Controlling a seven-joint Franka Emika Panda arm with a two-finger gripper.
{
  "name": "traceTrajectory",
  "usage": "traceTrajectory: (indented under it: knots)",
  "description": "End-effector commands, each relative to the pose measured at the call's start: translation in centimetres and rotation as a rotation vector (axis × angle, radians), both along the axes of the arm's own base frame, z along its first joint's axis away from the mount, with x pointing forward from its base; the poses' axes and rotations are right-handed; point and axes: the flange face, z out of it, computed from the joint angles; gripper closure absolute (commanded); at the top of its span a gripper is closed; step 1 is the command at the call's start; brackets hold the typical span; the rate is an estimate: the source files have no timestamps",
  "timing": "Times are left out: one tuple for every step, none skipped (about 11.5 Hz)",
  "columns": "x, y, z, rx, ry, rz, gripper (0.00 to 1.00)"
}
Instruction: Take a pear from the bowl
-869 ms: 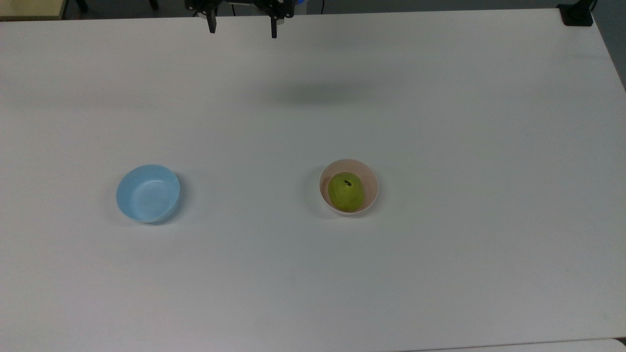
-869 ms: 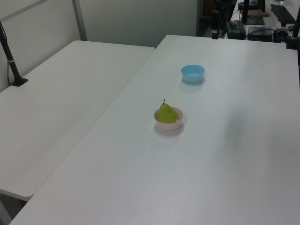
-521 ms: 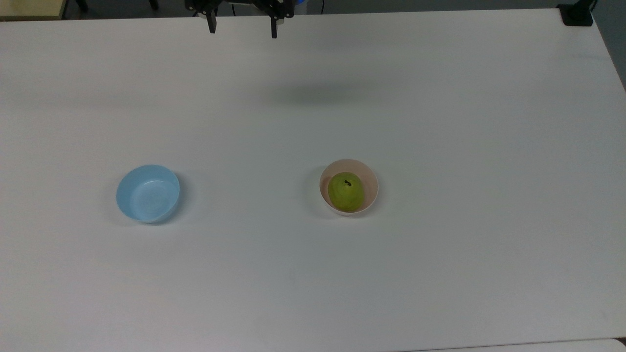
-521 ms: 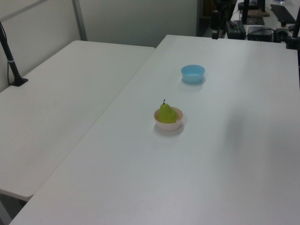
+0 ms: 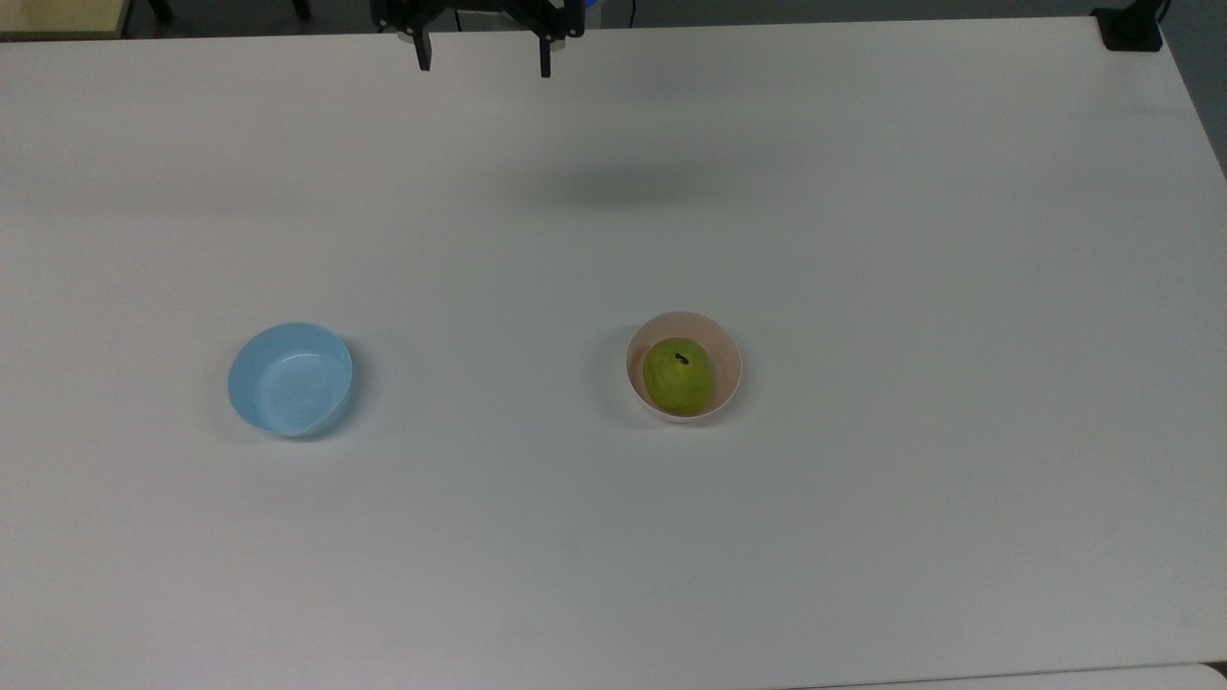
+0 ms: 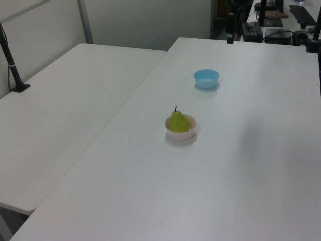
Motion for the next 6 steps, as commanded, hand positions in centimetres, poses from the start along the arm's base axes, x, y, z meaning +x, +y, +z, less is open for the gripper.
traceTrajectory:
  knots:
    - [1.6,2.8,-2.3,0.014,-0.028,0.072,0.0]
    - [2.2,3.0,-2.8,0.018,-0.04,0.075,0.0]
    - [2.8,3.4,-3.7,0.024,-0.049,0.089,0.0]
    - [3.4,4.8,-4.7,0.026,-0.056,0.123,0.0]
    - [4.0,6.0,-5.9,0.027,-0.054,0.142,0.0]
    - [4.6,6.6,-7.2,0.028,-0.048,0.151,0.0]
